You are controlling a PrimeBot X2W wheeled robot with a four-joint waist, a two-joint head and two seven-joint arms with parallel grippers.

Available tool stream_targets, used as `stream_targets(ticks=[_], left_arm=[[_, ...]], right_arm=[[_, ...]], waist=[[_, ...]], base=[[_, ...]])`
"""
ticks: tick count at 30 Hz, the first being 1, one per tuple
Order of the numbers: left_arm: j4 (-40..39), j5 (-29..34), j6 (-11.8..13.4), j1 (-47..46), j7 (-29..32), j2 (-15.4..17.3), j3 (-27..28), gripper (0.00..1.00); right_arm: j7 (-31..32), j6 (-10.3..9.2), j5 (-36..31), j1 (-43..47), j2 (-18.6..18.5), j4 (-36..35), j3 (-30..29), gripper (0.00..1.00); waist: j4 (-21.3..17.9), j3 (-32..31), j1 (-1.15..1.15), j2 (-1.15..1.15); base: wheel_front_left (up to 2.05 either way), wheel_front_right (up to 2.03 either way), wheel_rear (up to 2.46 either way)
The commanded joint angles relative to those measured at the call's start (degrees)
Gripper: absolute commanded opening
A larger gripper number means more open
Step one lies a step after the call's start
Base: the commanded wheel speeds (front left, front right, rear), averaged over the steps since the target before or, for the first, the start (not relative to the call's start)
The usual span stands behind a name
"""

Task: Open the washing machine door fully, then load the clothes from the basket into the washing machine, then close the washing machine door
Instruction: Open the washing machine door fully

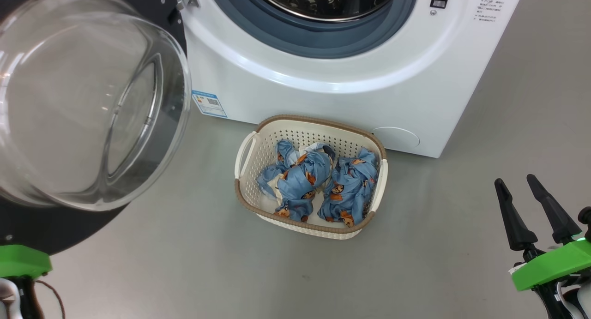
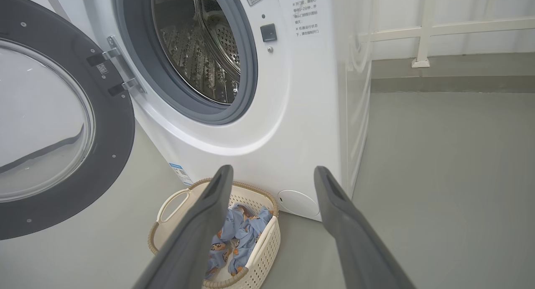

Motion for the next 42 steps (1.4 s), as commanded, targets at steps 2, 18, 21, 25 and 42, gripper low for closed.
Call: stream_targets(ticks=[2,18,21,25,42], left_arm=[[0.1,1.2,0.0,-2.1,-0.3,3.8,3.4,0.00],[7.3,5.0,-1.0,-7.1,-0.3,6.3,8.8,0.00],[8.6,5.7,-1.1,-8.4,-0.3,6.9,9.6,0.00],[10.1,7.0,-1.1,-10.3,-0.3,7.9,10.4,0.00],[14.4,10.7,-1.7,-15.0,-0.3,9.2,12.8,0.00]], right_arm=[[-0.7,0.31,0.3,-1.5,-1.5,-1.6,0.9,1.00],[-0.7,0.31,0.5,-2.4,-3.0,-2.0,1.7,1.00],[-0.7,0.31,0.6,-2.8,-3.5,-2.2,2.0,1.00],[-0.7,0.31,0.7,-3.4,-4.2,-2.4,2.5,1.00],[-0.7,0.31,0.9,-6.4,-5.5,-1.7,4.2,1.00]], waist=[[-0.2,0.3,0.00,0.00],[-0.8,2.6,0.00,0.00],[-0.9,3.4,0.00,0.00],[-1.1,4.6,0.00,0.00],[-1.0,6.0,0.00,0.00]], base=[[0.00,0.00,0.00],[0.00,0.00,0.00],[0.00,0.00,0.00],[0.00,0.00,0.00],[0.00,0.00,0.00]])
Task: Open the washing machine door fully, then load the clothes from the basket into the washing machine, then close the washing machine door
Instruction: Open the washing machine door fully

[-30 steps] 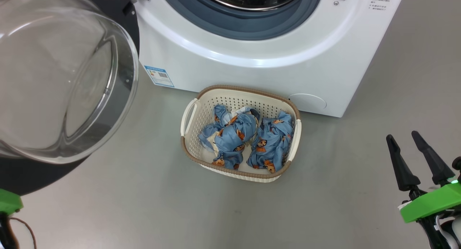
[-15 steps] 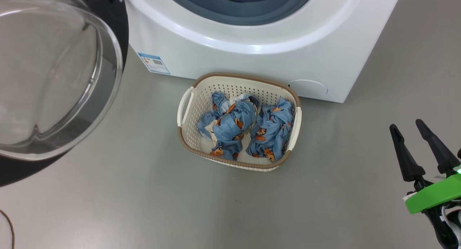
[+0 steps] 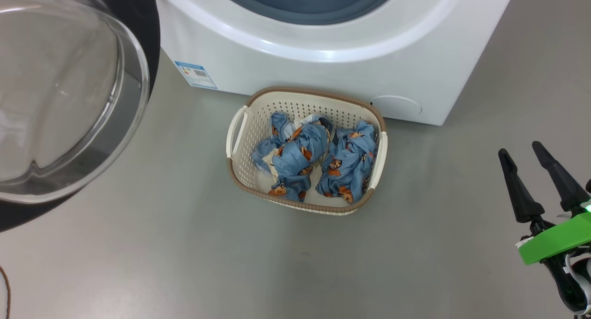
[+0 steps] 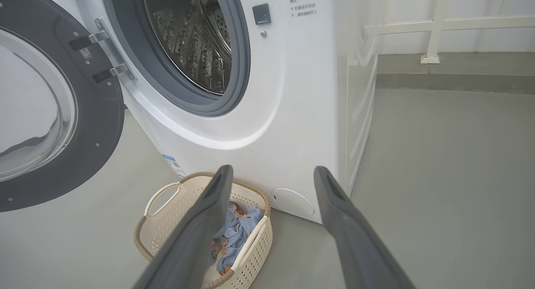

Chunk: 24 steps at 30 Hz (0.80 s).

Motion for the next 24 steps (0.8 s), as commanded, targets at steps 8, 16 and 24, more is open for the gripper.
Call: stream_targets(ticks=[8,16,24], left_arm=[[-3.2,1.8,-2.5,3.3,-0.3,2.4,2.4,0.00],[-10.7,2.1,-7.3,10.3,-0.3,-3.1,3.5,0.00],[-17.2,4.2,-9.2,14.7,-0.3,-8.6,1.0,0.34]], right_arm=[[-0.7,0.31,0.6,0.6,0.5,0.0,1.5,1.00],[-0.7,0.31,0.7,1.7,1.7,0.5,1.2,1.00],[-0.7,0.31,0.9,2.9,2.0,0.6,0.7,1.00]], waist=[[0.3,-4.5,0.00,0.00],[0.4,-8.4,0.00,0.00],[0.2,-10.4,0.00,0.00]], base=[[0.00,0.00,0.00],[0.00,0.00,0.00],[0.00,0.00,0.00]])
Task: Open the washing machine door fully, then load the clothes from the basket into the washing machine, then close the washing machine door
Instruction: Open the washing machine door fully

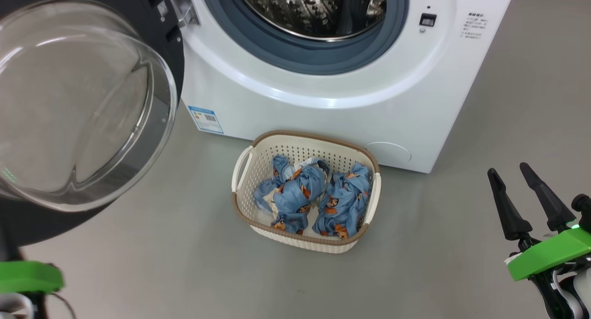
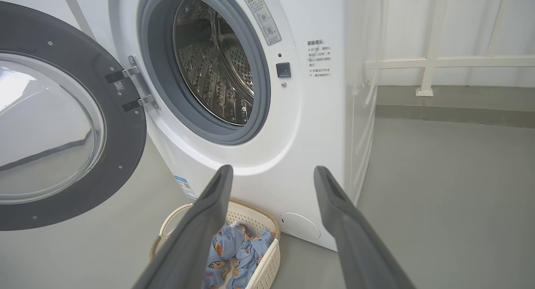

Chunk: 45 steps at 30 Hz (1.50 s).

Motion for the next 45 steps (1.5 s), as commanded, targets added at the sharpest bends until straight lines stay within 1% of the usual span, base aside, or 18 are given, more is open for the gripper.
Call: stream_targets(ticks=[1,2,3,11,21,26,35,40,45], left_arm=[[-2.2,0.7,-0.4,0.6,-0.3,2.1,0.8,0.48],[-3.0,0.8,-0.7,1.1,-0.3,1.3,0.1,0.82],[-3.7,1.1,-0.9,1.7,-0.3,0.8,-0.6,1.00],[-6.6,1.3,-1.9,4.9,-0.3,-0.9,-5.1,1.00],[-8.8,-0.9,-2.2,7.5,-0.3,-1.9,-9.6,1.00],[-8.9,-2.0,-2.2,8.7,-0.3,-1.2,-12.4,1.00],[-8.8,-3.0,-2.2,10.6,-0.3,-0.1,-15.7,1.00],[-9.0,-3.7,-2.2,11.4,-0.3,0.0,-16.7,1.00],[-9.0,-4.3,-2.2,11.9,-0.3,0.0,-17.3,1.00]], right_arm=[[-0.7,0.31,0.5,0.5,-0.9,-1.2,0.5,1.00],[-0.7,0.31,0.5,0.5,-0.9,-1.2,0.4,1.00],[-0.7,0.31,0.5,0.7,-0.7,-1.3,0.3,1.00],[-0.7,0.31,0.5,0.8,-0.1,-1.3,0.4,1.00],[-0.7,0.31,0.4,1.5,0.9,-1.2,-0.3,1.00],[-0.7,0.31,0.3,2.0,1.3,-1.1,-0.3,1.00],[-0.7,0.31,0.2,2.8,1.7,-0.8,-0.3,1.00],[-0.7,0.31,0.1,3.3,1.8,-0.6,-0.5,1.00],[-0.7,0.31,0.1,4.2,1.8,-0.6,-1.0,1.00]], waist=[[-0.3,-0.4,0.00,0.00],[-0.5,-0.6,0.00,0.00],[-0.7,-0.8,0.00,0.00],[-3.9,-1.8,0.00,0.00],[-10.0,-3.3,0.00,0.00],[-13.4,-4.1,0.00,0.00],[-19.3,-5.5,0.00,0.00],[-21.5,-6.1,0.00,0.00],[-22.4,-6.5,0.00,0.00]], base=[[0.00,0.00,0.00],[0.00,0.00,0.00],[0.00,0.00,0.00],[0.00,0.00,0.00],[0.00,0.00,0.00],[0.00,0.00,0.00],[0.00,0.00,0.00],[0.00,0.00,0.00],[0.00,0.00,0.00]])
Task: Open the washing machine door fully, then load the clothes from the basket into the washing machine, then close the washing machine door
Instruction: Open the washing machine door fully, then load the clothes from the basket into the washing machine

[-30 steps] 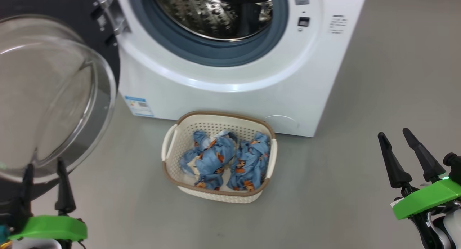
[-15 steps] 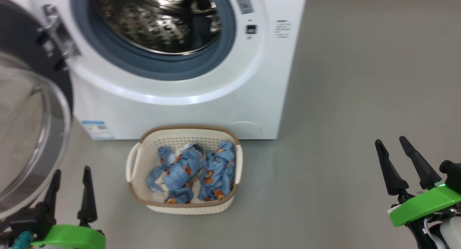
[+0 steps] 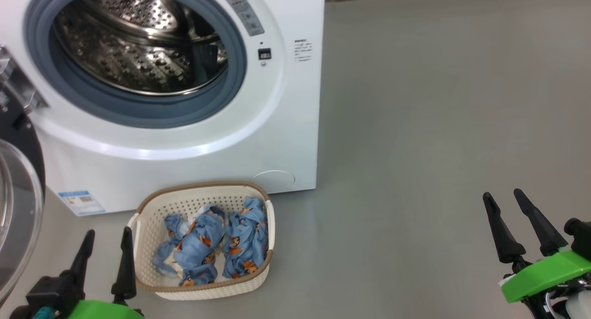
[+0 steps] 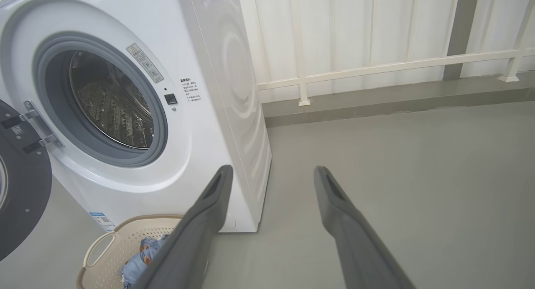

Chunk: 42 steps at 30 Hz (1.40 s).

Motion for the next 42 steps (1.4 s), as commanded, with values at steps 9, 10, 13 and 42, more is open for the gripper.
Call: stream_targets(ticks=[9,10,13,42], left_arm=[[-2.4,-0.2,0.0,0.5,-0.3,2.0,1.0,1.00],[-2.5,-0.2,0.0,0.6,-0.3,2.0,1.0,1.00],[-2.9,0.0,0.0,0.7,-0.3,2.0,1.2,1.00],[-4.1,-0.5,0.0,-0.7,-0.3,2.0,1.1,1.00]], right_arm=[[-0.7,0.31,0.0,0.9,-0.7,-1.3,-0.5,1.00],[-0.7,0.31,-0.1,1.0,-0.6,-1.4,-0.6,1.00],[-0.7,0.31,-0.1,1.0,-0.4,-1.4,-0.7,1.00],[-0.7,0.31,-0.2,-0.1,0.3,-1.8,-0.6,1.00]], waist=[[-1.2,-1.0,0.00,0.00],[-1.1,-1.0,0.00,0.00],[-1.0,-1.1,0.00,0.00],[-0.2,1.0,0.00,0.00]], base=[[0.00,0.00,0.00],[0.00,0.00,0.00],[0.00,0.00,0.00],[0.66,-1.03,0.36]])
